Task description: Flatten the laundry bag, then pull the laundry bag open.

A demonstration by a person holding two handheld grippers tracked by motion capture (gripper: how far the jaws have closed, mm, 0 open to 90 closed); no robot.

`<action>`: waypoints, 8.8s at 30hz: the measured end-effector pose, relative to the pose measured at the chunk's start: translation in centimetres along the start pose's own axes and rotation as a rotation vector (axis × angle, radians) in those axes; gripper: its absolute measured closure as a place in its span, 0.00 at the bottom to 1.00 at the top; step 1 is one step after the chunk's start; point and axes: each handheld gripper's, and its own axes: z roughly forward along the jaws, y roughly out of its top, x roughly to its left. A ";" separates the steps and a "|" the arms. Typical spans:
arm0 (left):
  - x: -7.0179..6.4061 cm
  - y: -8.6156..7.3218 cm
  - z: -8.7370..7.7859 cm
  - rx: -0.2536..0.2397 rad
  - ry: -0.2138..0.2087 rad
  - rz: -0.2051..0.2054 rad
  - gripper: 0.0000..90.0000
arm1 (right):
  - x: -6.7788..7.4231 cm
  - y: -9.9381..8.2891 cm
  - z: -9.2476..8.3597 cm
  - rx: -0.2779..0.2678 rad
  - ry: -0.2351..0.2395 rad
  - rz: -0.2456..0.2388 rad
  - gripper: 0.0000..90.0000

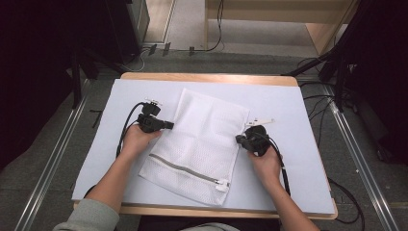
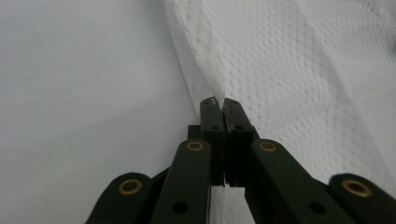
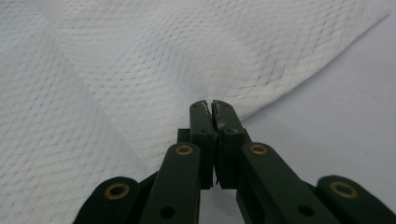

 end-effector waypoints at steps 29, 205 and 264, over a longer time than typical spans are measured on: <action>1.4 -2.6 -2.2 -0.070 0.019 -0.111 0.99 | -2.0 4.4 3.3 0.012 0.056 0.011 0.98; -17.3 -5.2 5.3 0.156 -0.302 0.190 0.90 | 6.0 -4.8 -3.0 0.127 0.265 -0.159 1.00; -13.0 -4.3 3.3 0.255 -0.360 0.060 0.98 | 5.8 -5.1 -3.1 0.110 0.262 -0.182 1.00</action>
